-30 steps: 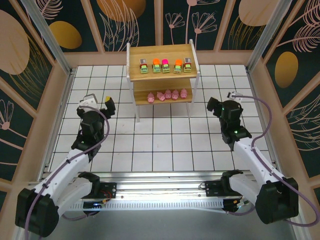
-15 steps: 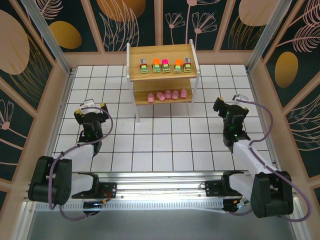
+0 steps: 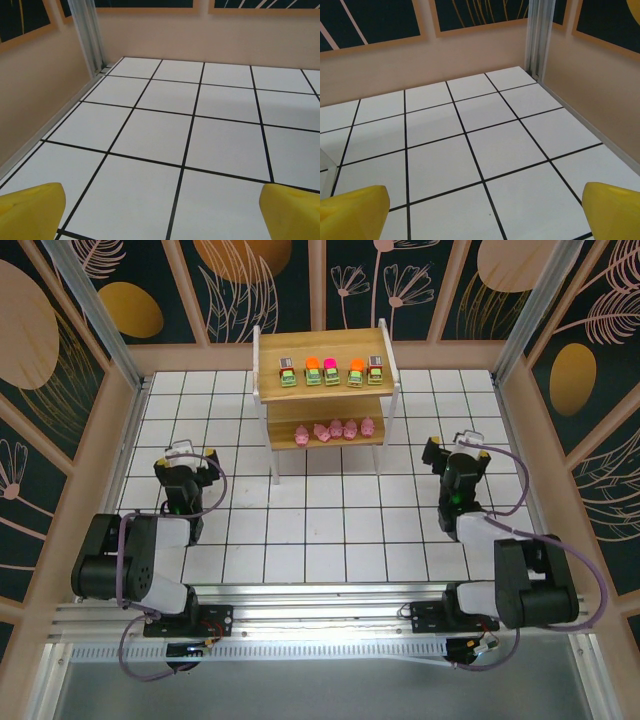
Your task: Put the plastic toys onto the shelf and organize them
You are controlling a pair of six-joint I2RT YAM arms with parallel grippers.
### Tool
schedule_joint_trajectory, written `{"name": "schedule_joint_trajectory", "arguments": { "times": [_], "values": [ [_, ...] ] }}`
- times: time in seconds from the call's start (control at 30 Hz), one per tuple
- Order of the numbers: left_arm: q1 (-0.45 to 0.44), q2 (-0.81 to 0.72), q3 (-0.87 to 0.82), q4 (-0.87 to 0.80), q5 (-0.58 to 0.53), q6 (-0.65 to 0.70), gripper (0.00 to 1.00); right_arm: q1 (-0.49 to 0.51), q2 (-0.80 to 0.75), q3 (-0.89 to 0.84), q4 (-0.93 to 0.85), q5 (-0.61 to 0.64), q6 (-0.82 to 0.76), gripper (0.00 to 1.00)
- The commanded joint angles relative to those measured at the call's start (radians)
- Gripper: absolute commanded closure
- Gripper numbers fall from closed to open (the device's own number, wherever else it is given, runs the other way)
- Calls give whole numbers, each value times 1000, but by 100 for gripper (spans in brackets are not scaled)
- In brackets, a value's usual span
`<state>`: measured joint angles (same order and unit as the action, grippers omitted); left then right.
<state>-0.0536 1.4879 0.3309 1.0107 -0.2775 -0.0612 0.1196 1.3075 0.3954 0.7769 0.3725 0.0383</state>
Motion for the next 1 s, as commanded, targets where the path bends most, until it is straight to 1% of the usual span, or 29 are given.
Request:
{"name": "schedule_joint_trajectory", "arguments": {
  "times": [0.0,0.1,0.17,0.23,0.33,0.43,0.53,0.63,0.73,0.77,0.87,0.97],
  "values": [
    [15,6,-1,77,75,-11,1,6,39,-28,194,9,-60,1],
    [19,8,3,70,109,-3,1,7,88,-27,258,-13,-91,1],
    [21,9,5,69,121,-2,1,9,108,-11,266,-20,-116,1],
    [24,11,8,65,127,-1,1,4,117,-29,339,-42,-127,1],
    [24,11,7,64,129,-2,1,-27,129,-39,396,-82,-119,1],
    [24,11,6,66,127,0,1,-77,135,-51,439,-134,-76,1],
    [24,11,6,66,127,0,1,-113,134,-54,444,-162,-40,1],
    [25,8,-3,79,114,-7,1,-114,107,-40,361,-135,-45,1],
    [38,1,-74,193,23,-62,1,-113,73,-72,367,-102,-38,1],
    [38,5,-87,225,18,-64,1,-113,68,-80,372,-103,-38,1],
    [38,32,-97,268,89,-35,1,-105,61,-82,359,-99,-42,1],
    [38,34,-97,269,90,-32,1,-96,39,-103,367,-71,-51,1]
  ]
}}
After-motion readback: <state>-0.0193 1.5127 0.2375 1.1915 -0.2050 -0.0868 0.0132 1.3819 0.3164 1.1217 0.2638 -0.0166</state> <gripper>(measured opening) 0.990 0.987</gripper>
